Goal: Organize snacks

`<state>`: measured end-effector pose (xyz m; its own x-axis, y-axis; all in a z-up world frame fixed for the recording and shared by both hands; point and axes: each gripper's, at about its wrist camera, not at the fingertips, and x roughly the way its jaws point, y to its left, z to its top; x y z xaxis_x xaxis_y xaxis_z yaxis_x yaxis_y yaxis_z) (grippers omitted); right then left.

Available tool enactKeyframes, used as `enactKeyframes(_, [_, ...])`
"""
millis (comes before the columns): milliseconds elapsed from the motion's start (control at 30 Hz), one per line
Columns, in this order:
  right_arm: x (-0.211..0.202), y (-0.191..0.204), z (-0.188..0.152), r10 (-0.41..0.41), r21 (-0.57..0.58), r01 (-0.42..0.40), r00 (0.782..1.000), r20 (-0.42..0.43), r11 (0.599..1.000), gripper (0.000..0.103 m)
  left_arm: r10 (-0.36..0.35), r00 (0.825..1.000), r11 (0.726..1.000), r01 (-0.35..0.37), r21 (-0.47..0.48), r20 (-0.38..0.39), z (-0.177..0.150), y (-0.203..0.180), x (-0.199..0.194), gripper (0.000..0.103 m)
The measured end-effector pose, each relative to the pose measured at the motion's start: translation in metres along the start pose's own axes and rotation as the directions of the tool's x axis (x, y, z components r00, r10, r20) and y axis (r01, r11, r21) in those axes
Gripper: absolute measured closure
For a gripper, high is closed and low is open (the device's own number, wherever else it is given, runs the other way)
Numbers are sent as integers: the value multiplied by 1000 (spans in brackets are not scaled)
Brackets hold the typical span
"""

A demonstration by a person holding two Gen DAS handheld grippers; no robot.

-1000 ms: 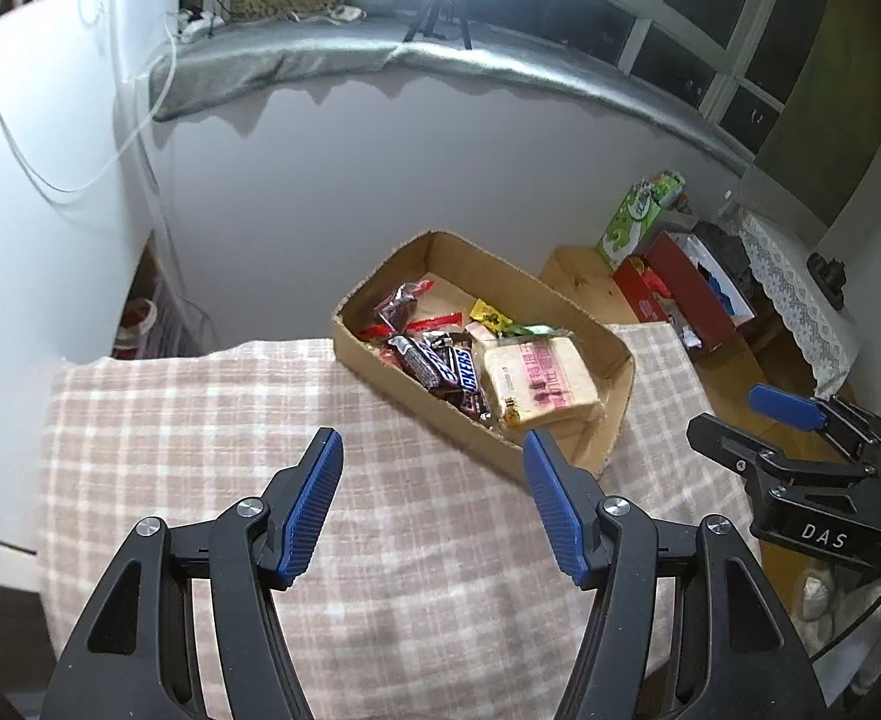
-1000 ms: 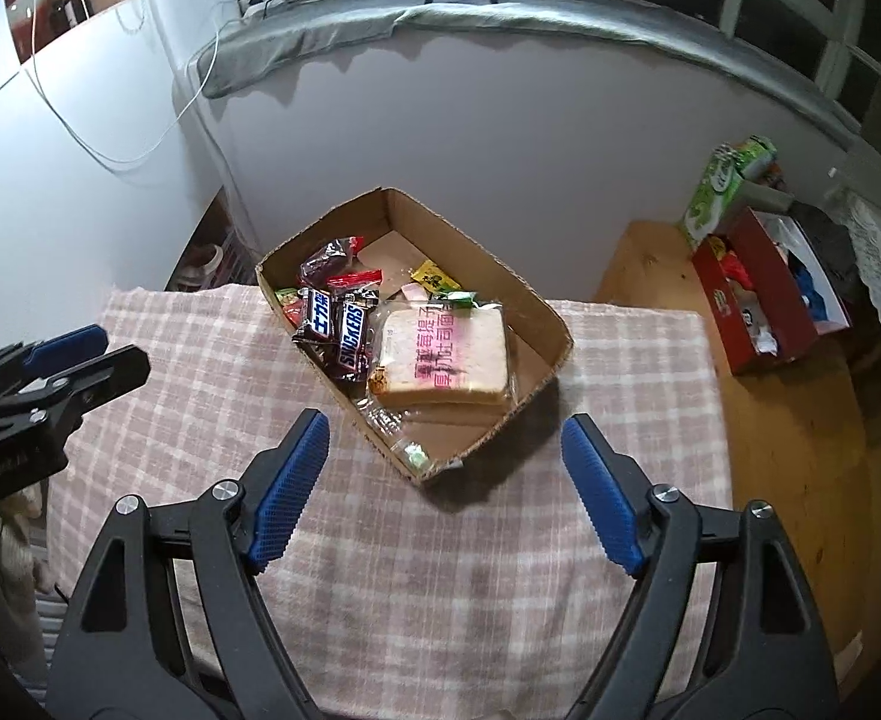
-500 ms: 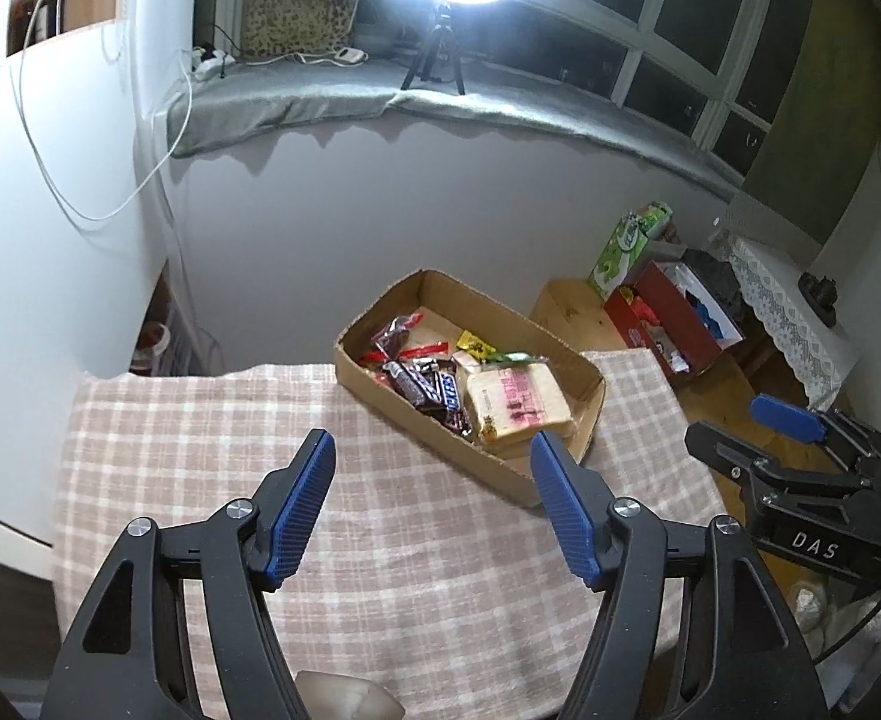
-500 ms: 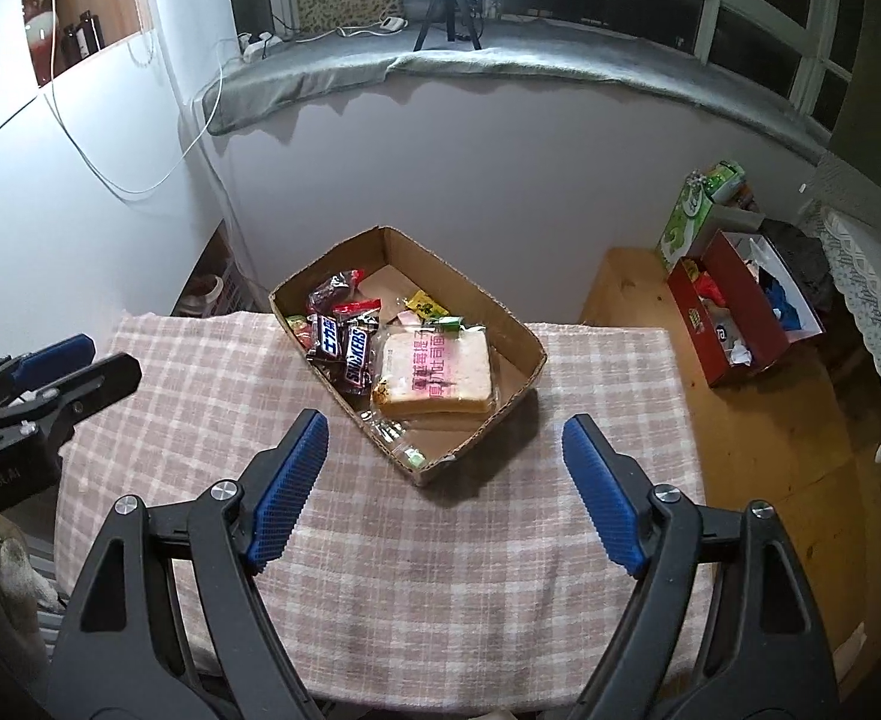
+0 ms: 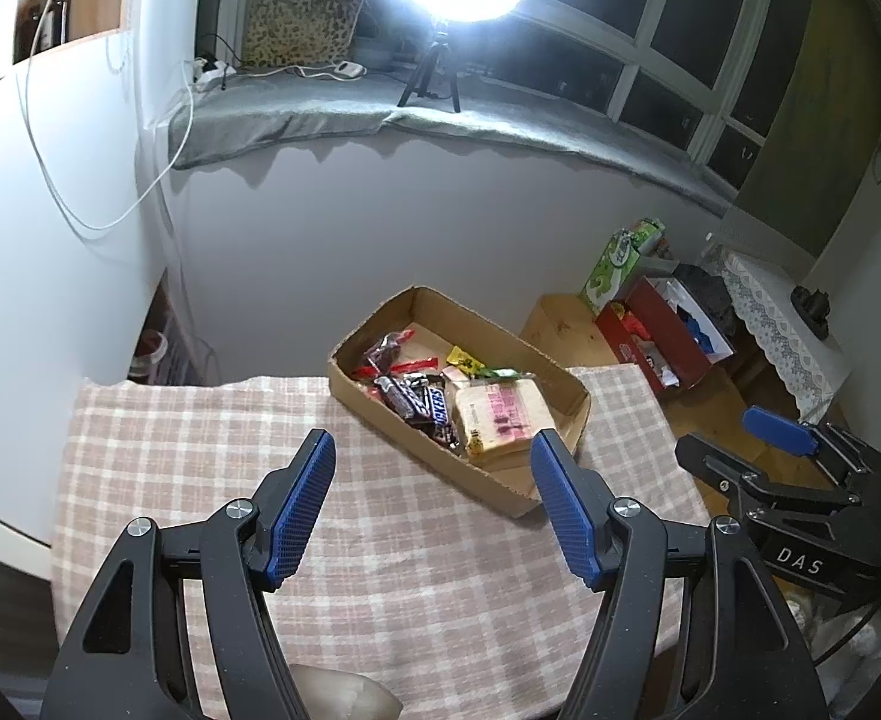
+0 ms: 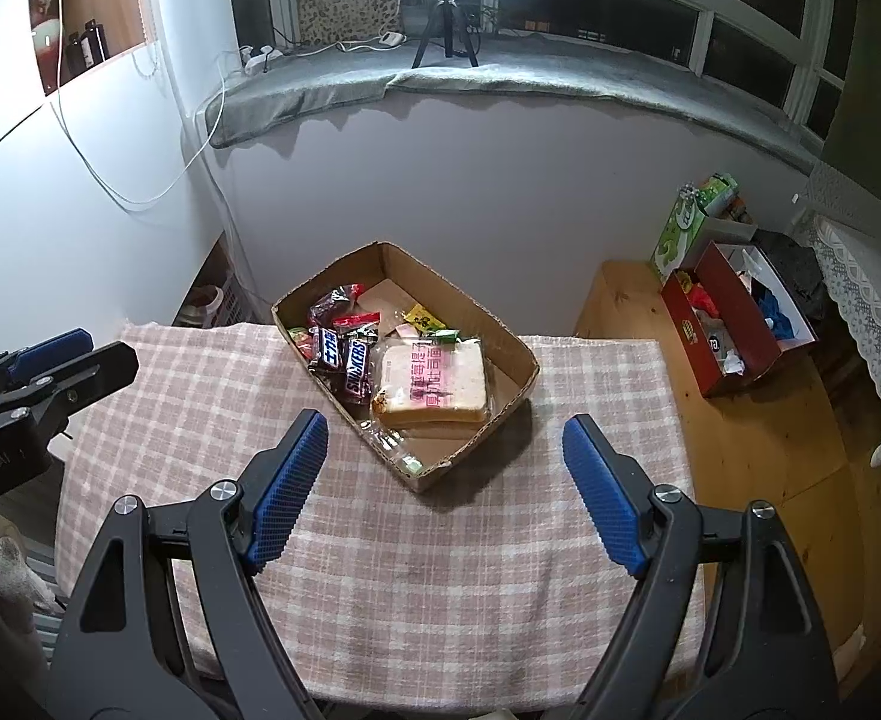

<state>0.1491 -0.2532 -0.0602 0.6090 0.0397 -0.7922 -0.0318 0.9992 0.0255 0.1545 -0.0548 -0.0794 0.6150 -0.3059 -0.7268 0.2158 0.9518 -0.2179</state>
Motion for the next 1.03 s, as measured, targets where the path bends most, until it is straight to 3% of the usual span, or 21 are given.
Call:
enactKeyframes(133, [0, -1, 0, 0, -5, 0, 1000, 1, 1000, 20, -17, 1000, 1000, 17, -14, 9, 1, 0, -2, 35])
enactKeyframes(1033, [-1, 2, 1, -6, -10, 6, 1000, 3, 1000, 19, 64, 998, 998, -64, 11, 21, 2, -4, 0, 35])
